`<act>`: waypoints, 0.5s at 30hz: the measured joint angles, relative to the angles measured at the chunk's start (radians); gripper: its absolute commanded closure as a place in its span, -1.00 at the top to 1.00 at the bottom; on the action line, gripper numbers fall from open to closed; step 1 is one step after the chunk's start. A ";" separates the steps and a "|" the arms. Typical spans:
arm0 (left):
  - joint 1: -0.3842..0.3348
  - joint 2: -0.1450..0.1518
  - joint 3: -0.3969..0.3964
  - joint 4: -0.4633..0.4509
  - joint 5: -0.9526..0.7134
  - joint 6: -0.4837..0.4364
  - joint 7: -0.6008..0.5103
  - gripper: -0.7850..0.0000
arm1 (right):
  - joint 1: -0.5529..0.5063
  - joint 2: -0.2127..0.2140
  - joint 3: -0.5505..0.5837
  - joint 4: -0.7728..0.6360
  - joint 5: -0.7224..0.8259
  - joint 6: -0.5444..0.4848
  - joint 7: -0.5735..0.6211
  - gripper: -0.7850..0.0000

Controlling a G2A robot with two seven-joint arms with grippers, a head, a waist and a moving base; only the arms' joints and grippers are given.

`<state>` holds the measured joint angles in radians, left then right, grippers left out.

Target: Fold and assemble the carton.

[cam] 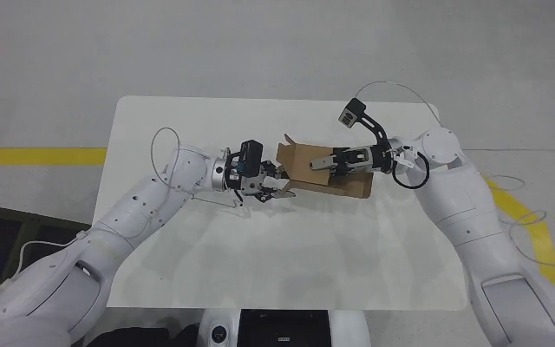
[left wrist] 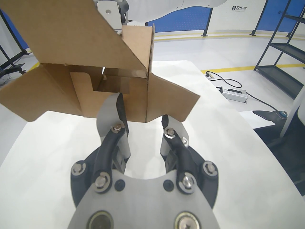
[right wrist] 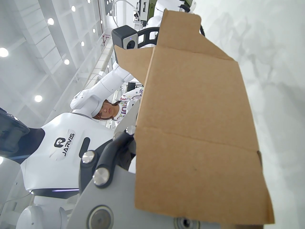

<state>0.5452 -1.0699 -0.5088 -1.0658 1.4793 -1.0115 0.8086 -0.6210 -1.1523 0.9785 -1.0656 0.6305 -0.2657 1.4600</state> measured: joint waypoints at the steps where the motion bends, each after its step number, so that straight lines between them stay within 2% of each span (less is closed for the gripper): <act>1: 0.002 0.001 0.000 0.001 -0.005 -0.001 -0.001 -0.15 | 0.000 0.000 0.000 0.000 0.001 -0.001 0.001 -1.00; 7: 0.013 0.010 0.011 0.003 -0.055 -0.001 -0.001 -0.13 | 0.000 -0.002 0.000 0.006 0.002 0.000 0.007 -1.00; 15: 0.005 0.031 0.063 -0.004 -0.206 -0.001 -0.001 -0.16 | 0.000 -0.006 -0.003 0.009 0.005 -0.001 0.014 -1.00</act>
<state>0.5498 -1.0392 -0.4456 -1.0696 1.2729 -1.0123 0.8078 -0.6208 -1.1583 0.9758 -1.0570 0.6352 -0.2670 1.4735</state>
